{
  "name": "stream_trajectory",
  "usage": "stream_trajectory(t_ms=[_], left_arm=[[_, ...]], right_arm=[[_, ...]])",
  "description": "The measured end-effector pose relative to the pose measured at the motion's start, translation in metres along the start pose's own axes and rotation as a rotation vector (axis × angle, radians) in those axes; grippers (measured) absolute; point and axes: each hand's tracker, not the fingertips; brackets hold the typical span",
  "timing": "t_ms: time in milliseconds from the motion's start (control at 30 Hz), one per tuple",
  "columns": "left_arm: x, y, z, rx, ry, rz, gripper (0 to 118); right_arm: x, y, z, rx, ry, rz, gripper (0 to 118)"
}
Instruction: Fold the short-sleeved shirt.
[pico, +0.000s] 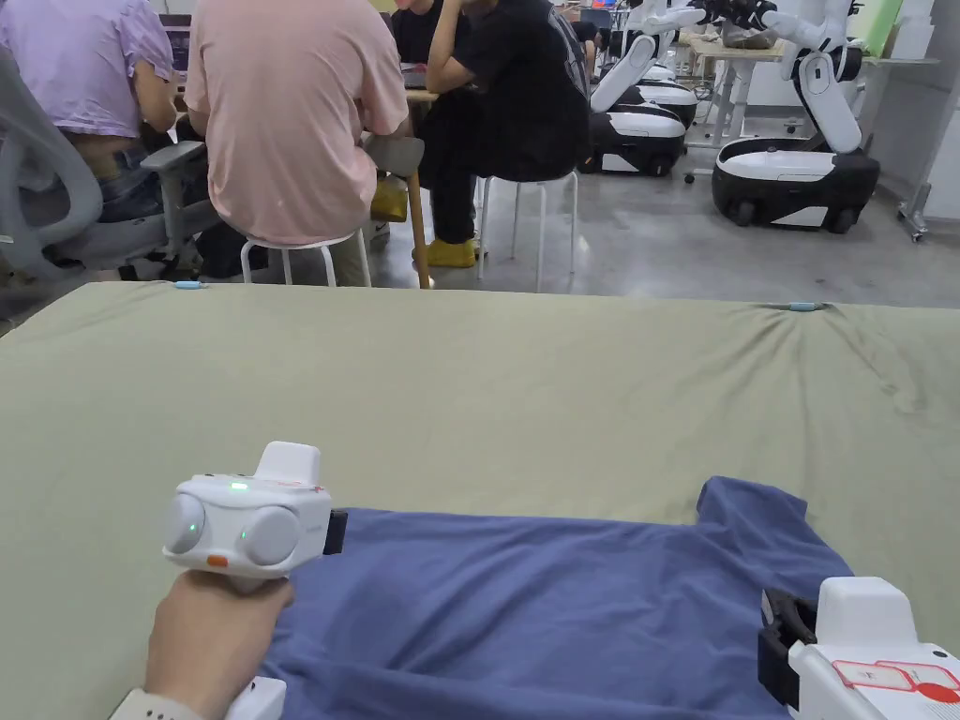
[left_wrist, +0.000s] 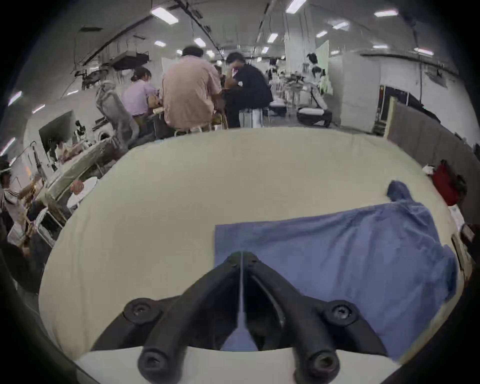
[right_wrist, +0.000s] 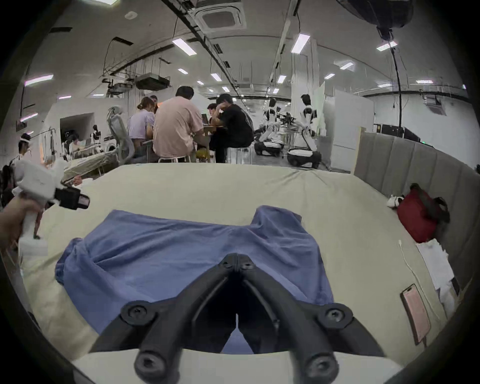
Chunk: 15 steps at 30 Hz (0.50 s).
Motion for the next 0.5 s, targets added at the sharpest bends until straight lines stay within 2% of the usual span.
stream_trajectory(t_ms=[33, 67, 100, 200, 300, 333, 367, 400, 433, 467, 500], left_arm=[[-0.001, 0.007, -0.022, -0.025, -0.001, -0.036, 55], [-0.003, 0.012, -0.041, -0.032, 0.003, -0.046, 96], [-0.002, 0.016, -0.057, -0.051, 0.04, -0.067, 113], [-0.002, 0.022, -0.105, -0.086, 0.064, -0.076, 107], [0.008, 0.012, -0.135, -0.206, 0.023, -0.063, 109], [0.005, 0.011, -0.138, -0.194, 0.014, -0.038, 111], [0.002, 0.015, -0.132, -0.197, 0.013, 0.008, 108], [0.002, 0.019, -0.13, -0.222, -0.007, 0.014, 99], [0.004, 0.02, -0.122, -0.214, -0.017, -0.038, 80], [0.008, 0.021, -0.111, -0.177, -0.05, -0.081, 39], [0.009, 0.026, -0.1, -0.153, -0.053, -0.089, 14]], right_arm=[[0.012, -0.004, 0.001, 0.001, -0.004, -0.001, 0], [0.019, -0.004, -0.004, -0.002, -0.005, -0.002, 0], [0.026, -0.003, -0.01, -0.008, -0.007, -0.003, 0], [0.05, -0.005, -0.021, -0.028, -0.017, 0.003, 0], [0.083, 0.001, -0.038, -0.067, -0.034, -0.019, 0], [0.094, 0.005, -0.047, -0.076, -0.044, -0.015, 0], [0.106, 0.011, -0.059, -0.098, -0.066, -0.006, 2], [0.115, 0.015, -0.071, -0.114, -0.075, -0.005, 7], [0.127, 0.018, -0.083, -0.143, -0.086, -0.006, 23], [0.137, 0.022, -0.1, -0.179, -0.082, -0.015, 59], [0.145, 0.025, -0.117, -0.218, -0.079, -0.012, 77]])
